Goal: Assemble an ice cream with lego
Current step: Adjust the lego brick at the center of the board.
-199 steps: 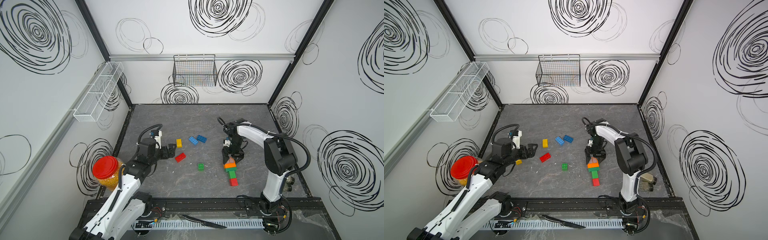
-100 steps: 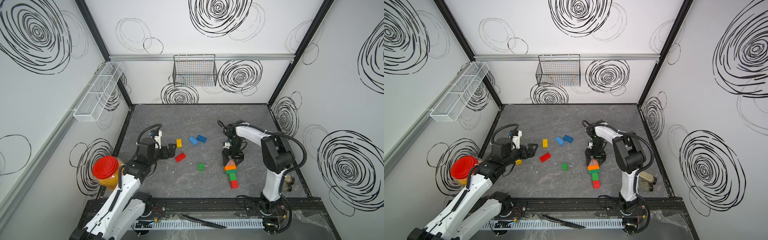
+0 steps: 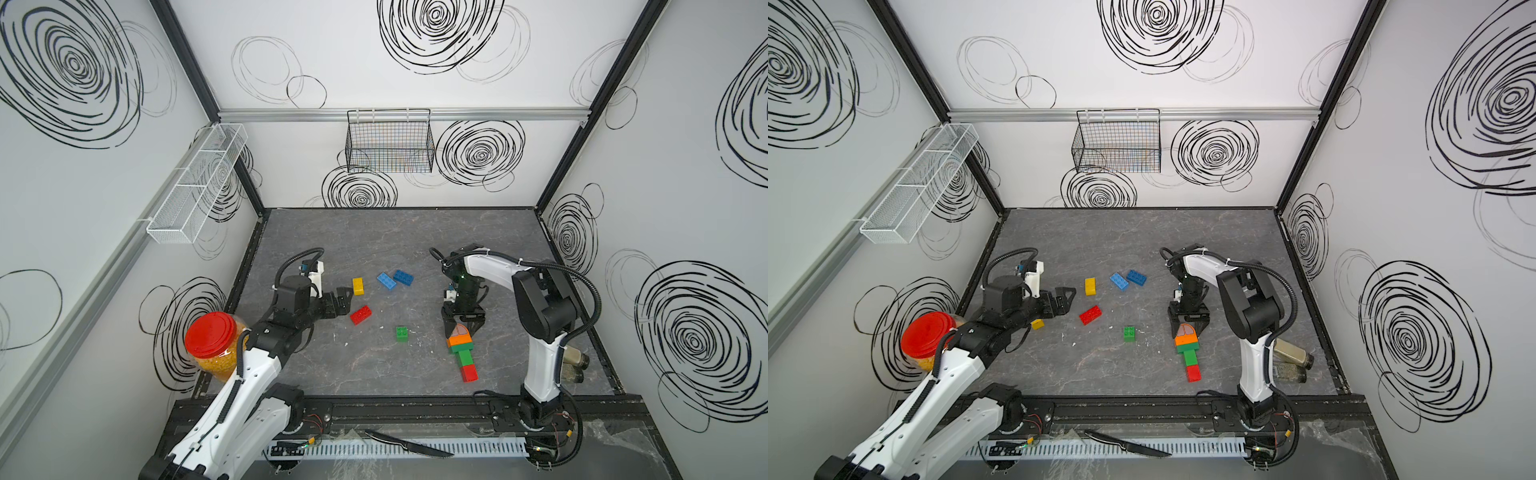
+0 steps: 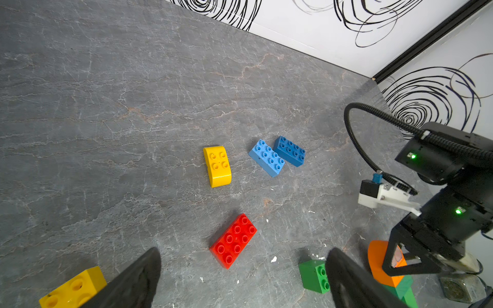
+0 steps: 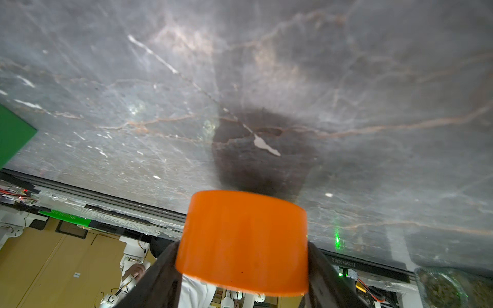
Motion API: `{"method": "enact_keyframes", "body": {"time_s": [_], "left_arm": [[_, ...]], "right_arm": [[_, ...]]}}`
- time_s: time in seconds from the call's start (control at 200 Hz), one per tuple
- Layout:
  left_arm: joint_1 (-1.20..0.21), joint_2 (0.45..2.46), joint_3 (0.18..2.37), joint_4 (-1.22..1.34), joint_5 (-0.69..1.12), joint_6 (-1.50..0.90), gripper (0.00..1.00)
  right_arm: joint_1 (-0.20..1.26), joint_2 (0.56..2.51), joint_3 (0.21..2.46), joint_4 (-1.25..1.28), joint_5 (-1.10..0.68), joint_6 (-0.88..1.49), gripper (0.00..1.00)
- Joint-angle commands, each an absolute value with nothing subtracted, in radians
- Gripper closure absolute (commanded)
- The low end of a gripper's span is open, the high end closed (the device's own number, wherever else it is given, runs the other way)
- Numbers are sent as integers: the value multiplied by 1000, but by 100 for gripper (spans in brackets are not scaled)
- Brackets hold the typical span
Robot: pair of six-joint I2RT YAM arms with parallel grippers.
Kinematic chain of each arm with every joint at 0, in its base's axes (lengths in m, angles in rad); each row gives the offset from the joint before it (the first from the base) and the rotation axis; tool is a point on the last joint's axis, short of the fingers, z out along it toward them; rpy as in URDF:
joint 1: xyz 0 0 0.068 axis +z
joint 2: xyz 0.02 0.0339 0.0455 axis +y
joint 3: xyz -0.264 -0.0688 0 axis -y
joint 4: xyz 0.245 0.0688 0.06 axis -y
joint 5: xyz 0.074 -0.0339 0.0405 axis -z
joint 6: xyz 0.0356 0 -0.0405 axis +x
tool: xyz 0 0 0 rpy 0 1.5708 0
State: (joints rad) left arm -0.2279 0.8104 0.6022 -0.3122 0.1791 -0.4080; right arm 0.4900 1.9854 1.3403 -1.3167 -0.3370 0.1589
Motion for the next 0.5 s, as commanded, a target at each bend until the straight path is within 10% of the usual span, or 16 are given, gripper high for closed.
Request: {"method": "enact_keyframes", "body": {"time_s": [0.0,0.495], "left_arm": [[-217,807,605,-271,187,-410,1],[-214,799,604,-270,189,-413,1]], "right_arm": [[498,2001,1329,-1356,-337,155,90],[510,2038,1340,-1362,-319,160,75]]}}
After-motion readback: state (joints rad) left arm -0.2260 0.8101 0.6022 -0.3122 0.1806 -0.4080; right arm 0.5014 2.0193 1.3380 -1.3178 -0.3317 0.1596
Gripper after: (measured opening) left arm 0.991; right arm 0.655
